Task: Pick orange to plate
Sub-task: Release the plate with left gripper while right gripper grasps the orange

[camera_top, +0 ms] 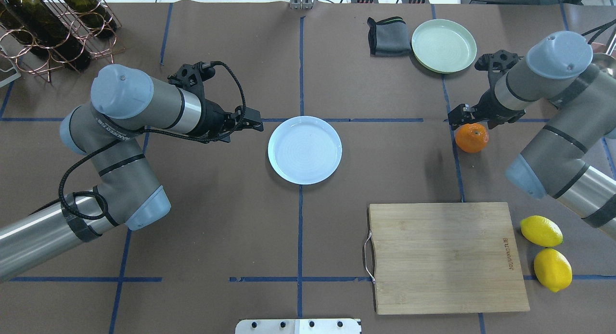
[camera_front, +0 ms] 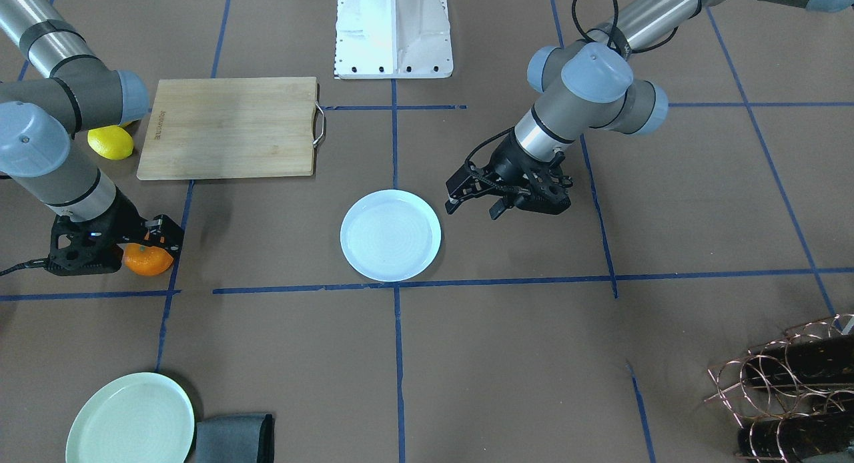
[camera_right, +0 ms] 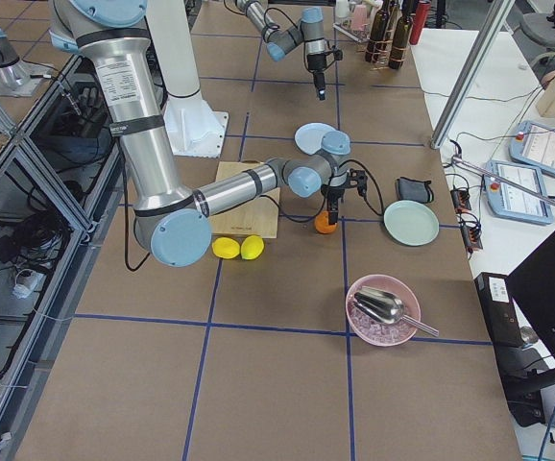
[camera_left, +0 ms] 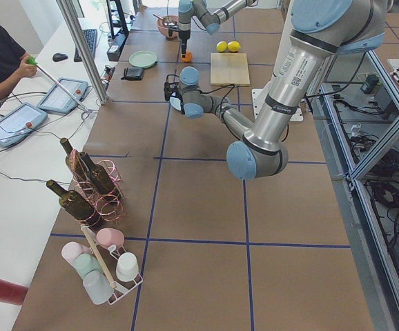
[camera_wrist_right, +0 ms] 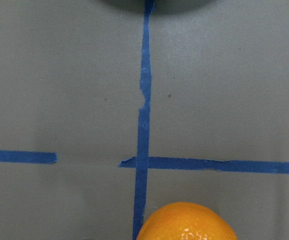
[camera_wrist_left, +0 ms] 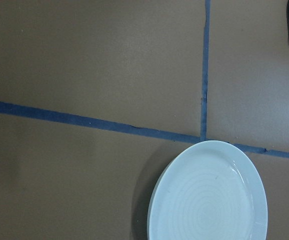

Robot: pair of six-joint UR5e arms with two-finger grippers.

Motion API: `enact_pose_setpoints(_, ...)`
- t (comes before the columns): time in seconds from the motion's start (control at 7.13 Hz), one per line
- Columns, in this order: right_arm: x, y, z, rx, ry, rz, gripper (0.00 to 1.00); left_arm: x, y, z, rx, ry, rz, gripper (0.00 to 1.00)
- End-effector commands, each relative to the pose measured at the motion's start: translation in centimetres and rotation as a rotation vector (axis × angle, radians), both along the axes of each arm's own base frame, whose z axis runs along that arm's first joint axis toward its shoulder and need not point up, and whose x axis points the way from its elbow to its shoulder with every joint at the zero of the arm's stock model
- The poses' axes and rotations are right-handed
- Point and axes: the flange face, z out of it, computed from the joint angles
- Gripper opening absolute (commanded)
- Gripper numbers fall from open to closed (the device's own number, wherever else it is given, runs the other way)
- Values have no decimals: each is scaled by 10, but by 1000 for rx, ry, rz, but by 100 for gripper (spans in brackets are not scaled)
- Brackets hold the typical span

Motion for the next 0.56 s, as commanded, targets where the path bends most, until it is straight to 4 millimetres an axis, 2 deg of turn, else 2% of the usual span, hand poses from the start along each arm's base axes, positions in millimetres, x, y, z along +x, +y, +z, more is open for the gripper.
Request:
enact_pose_setpoints(0.0, -6, 0, 12, -11, 21, -10, 100, -3, -2, 1, 1, -2, -3, 100)
enact_pose_setpoints(0.42, -3, 2, 20, -21, 28, -11, 100, -4, -1, 0, 2, -1, -3, 100)
